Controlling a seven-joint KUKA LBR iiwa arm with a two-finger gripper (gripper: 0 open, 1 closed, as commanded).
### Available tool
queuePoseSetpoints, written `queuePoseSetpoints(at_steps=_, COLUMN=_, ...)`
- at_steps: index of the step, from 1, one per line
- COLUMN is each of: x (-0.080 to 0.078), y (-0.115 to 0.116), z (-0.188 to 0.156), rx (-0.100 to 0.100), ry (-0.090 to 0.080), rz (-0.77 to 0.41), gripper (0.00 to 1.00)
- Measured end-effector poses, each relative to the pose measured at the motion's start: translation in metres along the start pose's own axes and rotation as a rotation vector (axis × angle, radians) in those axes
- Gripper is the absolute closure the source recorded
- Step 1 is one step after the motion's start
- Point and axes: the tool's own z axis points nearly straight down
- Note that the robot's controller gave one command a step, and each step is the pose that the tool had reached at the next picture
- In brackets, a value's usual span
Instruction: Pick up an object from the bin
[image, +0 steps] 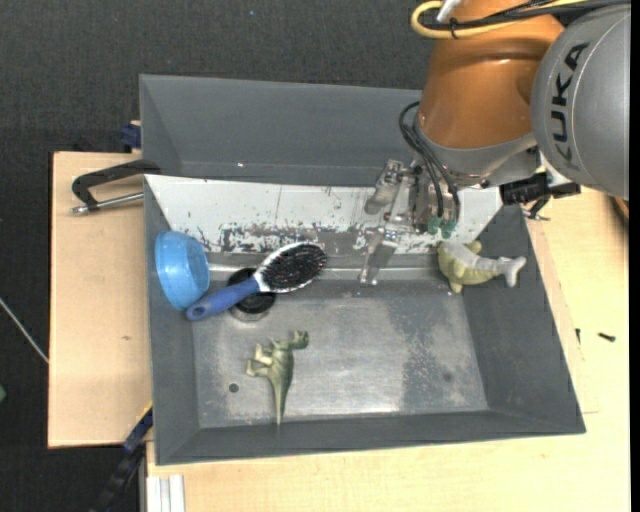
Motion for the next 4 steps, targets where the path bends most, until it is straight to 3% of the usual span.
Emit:
queuePoseSetpoints(at_steps=1, x=-0.001, y=0.027, z=0.051, rx=0.005, ry=0.013, rz=-0.033, gripper=0.0)
queuePoseSetpoints(at_steps=2, x=-0.004, y=0.027, z=0.175, rx=0.001, ry=-0.007, rz=-0.344, gripper=0.0)
queuePoseSetpoints(at_steps=3, x=-0.004, y=0.024, z=0.175, rx=0.005, ry=-0.01, rz=-0.343, gripper=1.0)
queuePoseSetpoints(at_steps=4, x=0.003, y=0.02, z=0.024, rx=0.001, ry=-0.006, rz=-0.336, gripper=1.0)
